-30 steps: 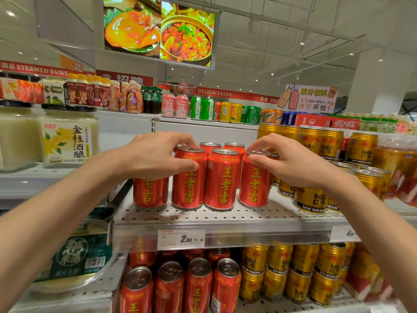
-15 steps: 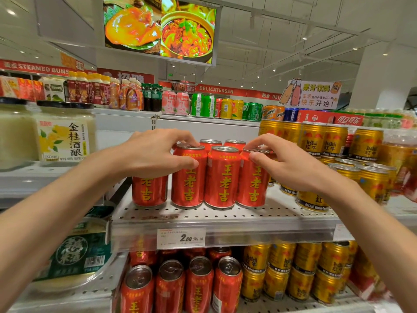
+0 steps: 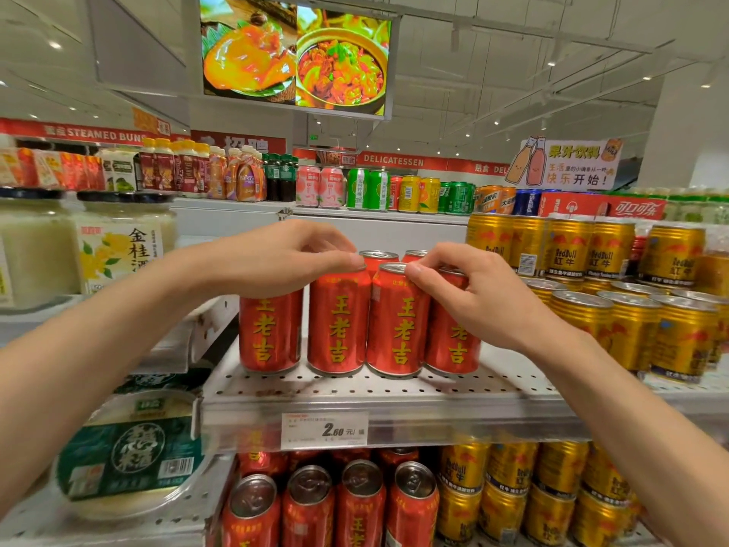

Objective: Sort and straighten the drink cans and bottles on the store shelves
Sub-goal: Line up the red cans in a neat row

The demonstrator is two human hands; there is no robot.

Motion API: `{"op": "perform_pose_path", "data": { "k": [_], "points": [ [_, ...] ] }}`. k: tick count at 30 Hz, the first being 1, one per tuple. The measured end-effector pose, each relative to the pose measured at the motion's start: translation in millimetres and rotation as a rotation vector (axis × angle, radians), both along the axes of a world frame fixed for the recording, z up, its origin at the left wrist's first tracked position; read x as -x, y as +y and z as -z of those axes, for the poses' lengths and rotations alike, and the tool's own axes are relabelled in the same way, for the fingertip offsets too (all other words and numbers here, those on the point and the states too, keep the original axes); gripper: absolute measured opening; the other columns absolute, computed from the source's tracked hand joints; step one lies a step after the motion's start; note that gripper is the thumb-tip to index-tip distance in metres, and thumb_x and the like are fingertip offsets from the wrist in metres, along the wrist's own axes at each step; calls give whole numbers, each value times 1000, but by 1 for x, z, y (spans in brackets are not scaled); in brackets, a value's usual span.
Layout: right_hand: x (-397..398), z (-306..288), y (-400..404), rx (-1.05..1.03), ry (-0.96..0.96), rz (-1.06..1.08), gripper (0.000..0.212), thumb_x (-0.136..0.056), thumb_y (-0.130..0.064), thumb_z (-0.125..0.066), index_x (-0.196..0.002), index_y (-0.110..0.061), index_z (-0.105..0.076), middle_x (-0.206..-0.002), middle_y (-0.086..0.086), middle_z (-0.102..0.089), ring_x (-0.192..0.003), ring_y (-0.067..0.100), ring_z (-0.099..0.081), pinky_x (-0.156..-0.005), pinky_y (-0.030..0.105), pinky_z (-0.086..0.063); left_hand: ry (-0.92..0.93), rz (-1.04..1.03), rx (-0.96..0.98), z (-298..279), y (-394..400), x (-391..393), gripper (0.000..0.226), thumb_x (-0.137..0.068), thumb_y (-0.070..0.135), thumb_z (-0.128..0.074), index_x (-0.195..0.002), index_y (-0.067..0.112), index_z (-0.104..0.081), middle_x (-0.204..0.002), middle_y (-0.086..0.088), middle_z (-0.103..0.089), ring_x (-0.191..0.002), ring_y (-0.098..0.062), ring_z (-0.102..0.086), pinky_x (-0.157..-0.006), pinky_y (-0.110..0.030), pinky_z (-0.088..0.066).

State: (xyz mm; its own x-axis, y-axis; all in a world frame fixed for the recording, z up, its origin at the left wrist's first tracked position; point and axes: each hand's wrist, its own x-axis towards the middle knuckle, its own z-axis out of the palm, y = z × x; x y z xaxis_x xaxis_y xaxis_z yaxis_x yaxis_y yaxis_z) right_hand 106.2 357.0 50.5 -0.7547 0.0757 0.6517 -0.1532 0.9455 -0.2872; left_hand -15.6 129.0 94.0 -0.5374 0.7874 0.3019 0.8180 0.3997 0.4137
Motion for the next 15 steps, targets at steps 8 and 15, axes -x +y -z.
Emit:
{"op": "perform_pose_path", "data": {
  "k": [8, 15],
  "points": [
    [0, 2, 1, 3, 16, -9, 35, -93, -58, -50, -97, -29, -69, -96, -18, -66, -93, 2, -59, -81, 28, -48, 32, -61, 150, -33, 51, 34, 53, -91, 53, -65, -135, 24, -57, -132, 3, -64, -113, -16, -61, -88, -29, -48],
    [2, 2, 1, -8, 39, -3, 31, -94, -56, -53, -96, -31, -70, -94, -19, -65, -92, 1, -57, -79, 27, -46, -52, -34, 233, -32, 82, 52, 58, -85, 57, -69, -132, 26, -62, -122, 5, -70, -106, -12, -68, -98, -39, -55]
  ]
}}
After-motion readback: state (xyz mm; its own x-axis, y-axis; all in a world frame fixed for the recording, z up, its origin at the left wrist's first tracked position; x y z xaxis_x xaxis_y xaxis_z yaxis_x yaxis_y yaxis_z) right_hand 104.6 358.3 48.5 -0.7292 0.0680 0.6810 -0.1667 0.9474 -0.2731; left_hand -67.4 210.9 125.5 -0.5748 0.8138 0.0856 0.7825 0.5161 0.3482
